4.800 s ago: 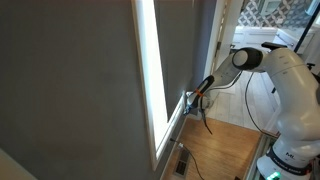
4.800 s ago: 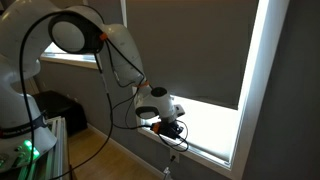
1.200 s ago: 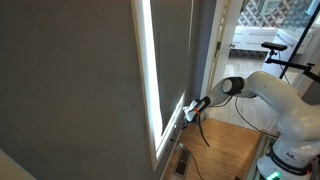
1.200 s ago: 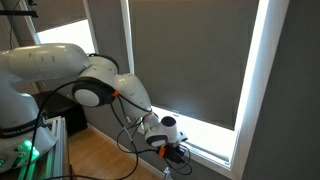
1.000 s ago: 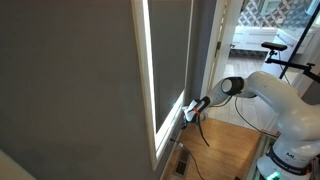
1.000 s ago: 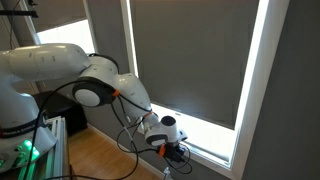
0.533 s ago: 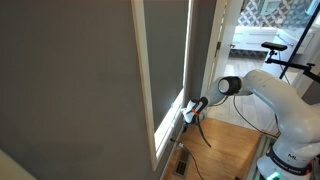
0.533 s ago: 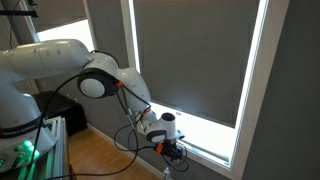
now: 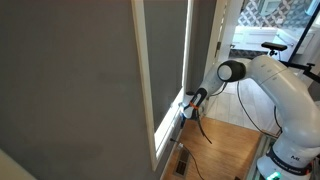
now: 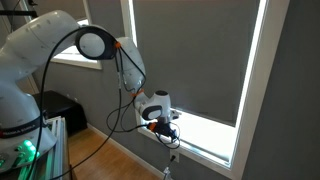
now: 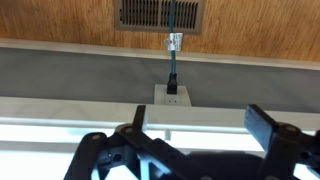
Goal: Pull the blinds downwards
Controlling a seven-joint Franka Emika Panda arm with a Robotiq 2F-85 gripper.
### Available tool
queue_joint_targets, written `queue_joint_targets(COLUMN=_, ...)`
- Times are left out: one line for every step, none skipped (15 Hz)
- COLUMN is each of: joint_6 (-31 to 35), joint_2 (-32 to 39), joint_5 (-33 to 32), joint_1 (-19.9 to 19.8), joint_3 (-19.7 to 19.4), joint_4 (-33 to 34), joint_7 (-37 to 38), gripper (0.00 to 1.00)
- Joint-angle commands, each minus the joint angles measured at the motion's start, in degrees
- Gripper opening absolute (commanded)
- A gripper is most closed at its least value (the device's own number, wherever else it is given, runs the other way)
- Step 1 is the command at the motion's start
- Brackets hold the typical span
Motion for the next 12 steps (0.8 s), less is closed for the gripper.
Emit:
queue_joint_targets(joint_6=-0.5, joint_2=-13.1, joint_5=0.7, joint_1=2.5, joint_3=-1.1, joint_4=-13.7, joint_7=4.9, gripper=1.0)
queue_joint_targets(joint_6=-0.8, joint_2=-16.1, joint_5=0.9, joint_1=1.9, joint_3=0.0, joint_4=-16.6, joint_7=4.9, gripper=1.0)
queue_joint_targets(joint_6=-0.2, joint_2=-18.8, joint_5=0.9, joint_1=1.3, joint_3=0.9, joint_4=-19.4, joint_7=4.8, gripper=1.0)
queue_joint_targets(joint_6=0.0, joint_2=-21.8, joint_5=1.1, joint_1=0.4, joint_3=2.0, joint_4=-22.3, joint_7=4.4, gripper=1.0)
queue_joint_targets(joint_6=0.5, joint_2=-24.7, joint_5=1.2, joint_1=-0.5, joint_3=3.2, joint_4=-25.2, joint_7=3.7, gripper=1.0)
queue_joint_targets(joint_6=0.5, joint_2=-27.6, joint_5=1.4, joint_1=-1.2, joint_3=4.1, joint_4=-28.0, joint_7=3.3, gripper=1.0)
queue_joint_targets(joint_6=0.4, joint_2=-30.7, joint_5=1.7, joint_1=-1.7, joint_3=5.0, joint_4=-30.7, joint_7=3.0, gripper=1.0)
queue_joint_targets(joint_6=-0.1, joint_2=-34.0, joint_5=1.6, joint_1=-0.8, joint_3=4.4, joint_4=-33.2, joint_7=3.6, gripper=1.0)
queue_joint_targets(joint_6=-0.1, joint_2=-37.2, joint_5=1.9, joint_1=-1.1, joint_3=5.1, joint_4=-35.7, joint_7=3.3, gripper=1.0)
queue_joint_targets(joint_6=-0.4, joint_2=-40.6, joint_5=2.3, joint_1=-1.7, joint_3=5.9, joint_4=-38.2, joint_7=2.6, gripper=1.0)
queue_joint_targets(joint_6=-0.5, joint_2=-43.7, joint_5=3.0, joint_1=-2.3, joint_3=6.8, joint_4=-40.4, joint_7=1.8, gripper=1.0)
queue_joint_targets(joint_6=-0.3, joint_2=-47.0, joint_5=4.0, joint_1=-2.7, joint_3=7.6, joint_4=-42.6, joint_7=1.3, gripper=1.0)
